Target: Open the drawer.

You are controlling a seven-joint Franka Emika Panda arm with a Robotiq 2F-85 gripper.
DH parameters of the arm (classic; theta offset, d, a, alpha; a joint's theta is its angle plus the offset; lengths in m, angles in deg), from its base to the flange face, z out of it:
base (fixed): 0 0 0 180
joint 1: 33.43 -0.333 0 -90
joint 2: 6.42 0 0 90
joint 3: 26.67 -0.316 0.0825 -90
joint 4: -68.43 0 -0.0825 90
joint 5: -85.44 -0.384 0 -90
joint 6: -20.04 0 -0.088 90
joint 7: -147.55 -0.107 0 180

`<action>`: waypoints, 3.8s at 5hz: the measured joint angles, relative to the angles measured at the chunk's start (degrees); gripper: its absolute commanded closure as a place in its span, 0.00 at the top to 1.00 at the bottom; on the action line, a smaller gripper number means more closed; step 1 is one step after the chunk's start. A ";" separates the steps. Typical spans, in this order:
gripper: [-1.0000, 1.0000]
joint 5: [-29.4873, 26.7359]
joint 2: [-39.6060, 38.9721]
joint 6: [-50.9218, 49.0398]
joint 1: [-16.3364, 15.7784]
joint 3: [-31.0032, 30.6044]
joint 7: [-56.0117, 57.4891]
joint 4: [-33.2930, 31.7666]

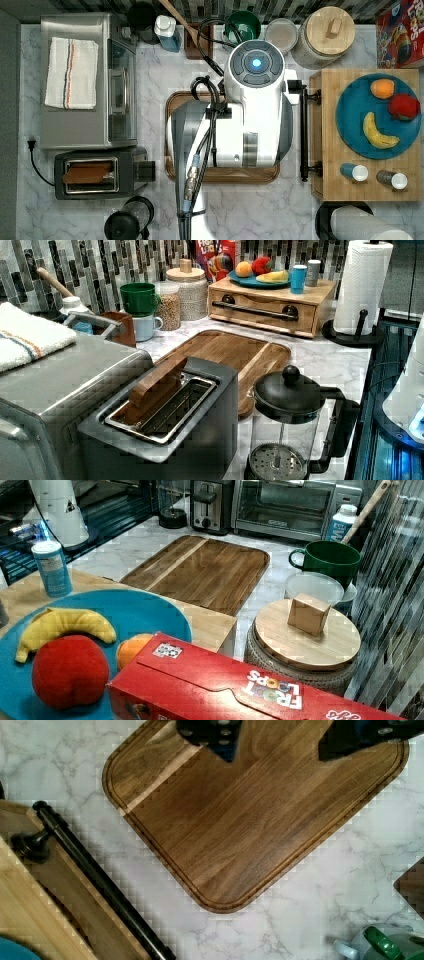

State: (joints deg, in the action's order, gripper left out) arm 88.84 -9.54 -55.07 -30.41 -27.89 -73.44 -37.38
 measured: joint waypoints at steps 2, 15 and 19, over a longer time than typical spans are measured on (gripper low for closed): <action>1.00 0.02 -0.26 0.52 0.68 -0.05 0.01 -0.28; 1.00 9.16 -1.56 30.33 15.60 4.15 58.21 -17.18; 1.00 8.96 -5.02 37.29 14.14 3.60 57.37 -18.97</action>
State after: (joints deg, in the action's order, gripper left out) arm 97.81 -14.56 -17.78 -16.27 -24.28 -16.07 -56.34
